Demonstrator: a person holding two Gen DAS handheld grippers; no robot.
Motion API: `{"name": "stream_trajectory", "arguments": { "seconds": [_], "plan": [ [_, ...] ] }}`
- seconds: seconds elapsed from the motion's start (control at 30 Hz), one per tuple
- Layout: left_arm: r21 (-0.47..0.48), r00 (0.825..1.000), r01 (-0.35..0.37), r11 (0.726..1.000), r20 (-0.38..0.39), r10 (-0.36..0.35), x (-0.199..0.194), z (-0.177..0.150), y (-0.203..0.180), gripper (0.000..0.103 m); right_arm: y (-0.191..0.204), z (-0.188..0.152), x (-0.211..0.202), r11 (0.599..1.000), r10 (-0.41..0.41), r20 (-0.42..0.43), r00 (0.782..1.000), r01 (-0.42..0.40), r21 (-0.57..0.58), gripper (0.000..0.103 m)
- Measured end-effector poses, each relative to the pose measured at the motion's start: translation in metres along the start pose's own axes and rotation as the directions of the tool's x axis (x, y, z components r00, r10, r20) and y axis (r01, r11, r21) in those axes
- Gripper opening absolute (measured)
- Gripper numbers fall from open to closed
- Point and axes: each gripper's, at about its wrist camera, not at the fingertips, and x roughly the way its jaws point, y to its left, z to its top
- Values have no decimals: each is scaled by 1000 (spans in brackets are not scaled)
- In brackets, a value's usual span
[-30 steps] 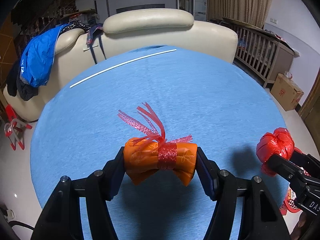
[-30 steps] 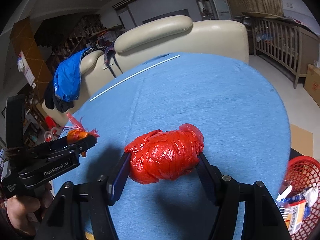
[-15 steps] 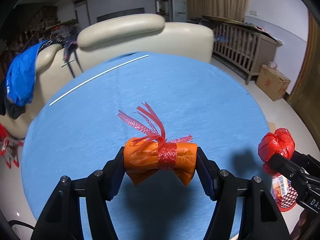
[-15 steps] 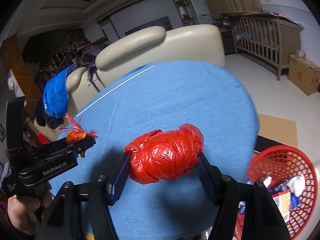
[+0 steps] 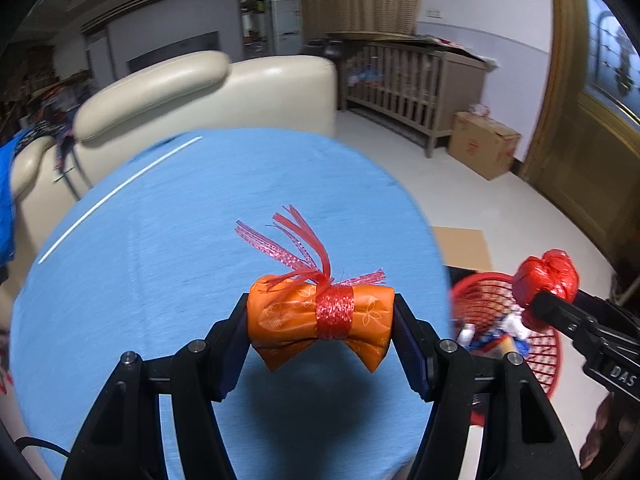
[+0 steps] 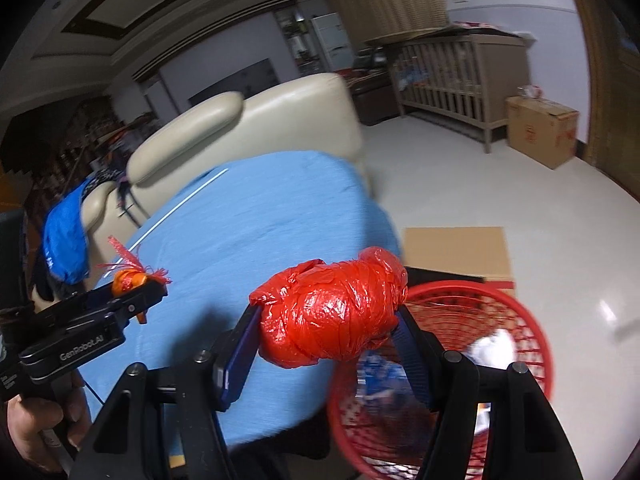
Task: Collect trash
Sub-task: 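Carry the red bag in the right tool and orange bundle in the left tool to the wastebasket, then open the right tool to drop the red bag into the wastebasket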
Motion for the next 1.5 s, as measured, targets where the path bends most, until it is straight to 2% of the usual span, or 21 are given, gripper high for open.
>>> {"name": "stream_trajectory", "arguments": {
  "seconds": [0.2, 0.6, 0.83, 1.5],
  "plan": [
    [70, 997, 75, 995, -16, -74, 5, -2, -47, 67, -39, 0, -9, 997, -68, -2, 998, 68, 45, 68],
    [159, 991, 135, 978, -43, -130, 16, 1, -100, 67, -91, -26, -5, 986, -130, -82, 988, 137, 93, 68],
    [185, 989, 147, 972, -57, -139, 19, 2, -115, 67, -108, -43, 0, 981, -141, -128, 982, 156, 117, 68],
    [197, 985, 167, 966, -79, -154, 23, 3, -124, 67, -112, -64, 12, 978, -144, -209, 967, 171, 120, 68]
  ]
}}
